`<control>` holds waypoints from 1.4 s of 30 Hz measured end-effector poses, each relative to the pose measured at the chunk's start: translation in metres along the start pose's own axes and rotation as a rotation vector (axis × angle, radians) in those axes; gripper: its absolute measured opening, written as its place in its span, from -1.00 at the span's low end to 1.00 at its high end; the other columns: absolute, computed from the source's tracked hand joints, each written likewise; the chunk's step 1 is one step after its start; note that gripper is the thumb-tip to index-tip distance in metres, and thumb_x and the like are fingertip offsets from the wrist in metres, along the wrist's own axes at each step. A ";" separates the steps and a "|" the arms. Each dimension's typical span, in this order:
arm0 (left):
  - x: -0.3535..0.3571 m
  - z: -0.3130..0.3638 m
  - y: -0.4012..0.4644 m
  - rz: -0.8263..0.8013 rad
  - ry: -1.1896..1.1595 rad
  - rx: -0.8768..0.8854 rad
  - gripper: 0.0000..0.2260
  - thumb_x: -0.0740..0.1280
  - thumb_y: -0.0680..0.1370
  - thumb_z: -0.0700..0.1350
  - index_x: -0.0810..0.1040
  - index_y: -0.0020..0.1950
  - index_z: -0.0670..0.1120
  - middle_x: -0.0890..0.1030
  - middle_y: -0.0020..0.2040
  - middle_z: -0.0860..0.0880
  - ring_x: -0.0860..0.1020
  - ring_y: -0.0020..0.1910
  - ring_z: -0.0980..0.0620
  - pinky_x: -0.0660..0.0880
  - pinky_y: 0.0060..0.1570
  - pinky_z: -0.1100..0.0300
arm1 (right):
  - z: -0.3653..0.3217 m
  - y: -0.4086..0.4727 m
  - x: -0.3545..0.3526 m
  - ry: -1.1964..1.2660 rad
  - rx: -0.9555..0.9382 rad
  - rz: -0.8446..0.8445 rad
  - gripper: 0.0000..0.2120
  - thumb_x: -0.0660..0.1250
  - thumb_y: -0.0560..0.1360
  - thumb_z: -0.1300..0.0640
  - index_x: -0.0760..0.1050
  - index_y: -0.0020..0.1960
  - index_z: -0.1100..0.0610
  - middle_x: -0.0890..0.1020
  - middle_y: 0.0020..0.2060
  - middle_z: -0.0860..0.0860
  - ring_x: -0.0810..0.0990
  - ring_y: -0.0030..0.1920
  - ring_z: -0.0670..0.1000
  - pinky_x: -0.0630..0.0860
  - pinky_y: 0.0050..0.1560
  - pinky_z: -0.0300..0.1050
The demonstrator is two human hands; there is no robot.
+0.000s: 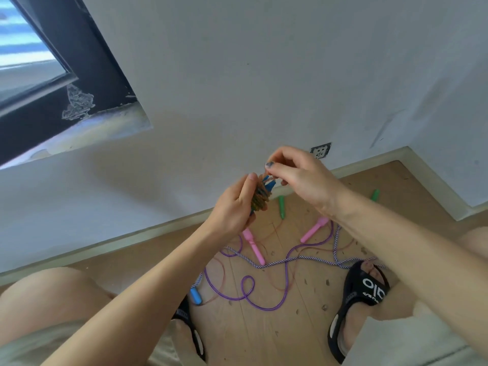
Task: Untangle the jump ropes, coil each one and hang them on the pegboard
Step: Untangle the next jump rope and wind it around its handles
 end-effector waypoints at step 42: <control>-0.058 0.280 -0.033 0.212 0.438 0.607 -0.94 0.34 0.52 -0.11 0.52 -0.15 0.02 0.67 -0.17 0.05 0.67 -0.13 0.03 0.62 -0.01 -0.10 | -0.220 -0.018 -0.090 -0.084 -0.429 0.282 -0.92 0.26 0.61 0.18 0.50 0.05 0.17 0.64 -0.14 0.18 0.67 -0.06 0.16 0.64 0.01 0.17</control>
Point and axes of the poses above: each hand's wrist, its own y-axis towards the middle knuckle, its own x-axis out of the palm, z = x × y, the point moved 3 cm from there along y, towards the middle knuckle
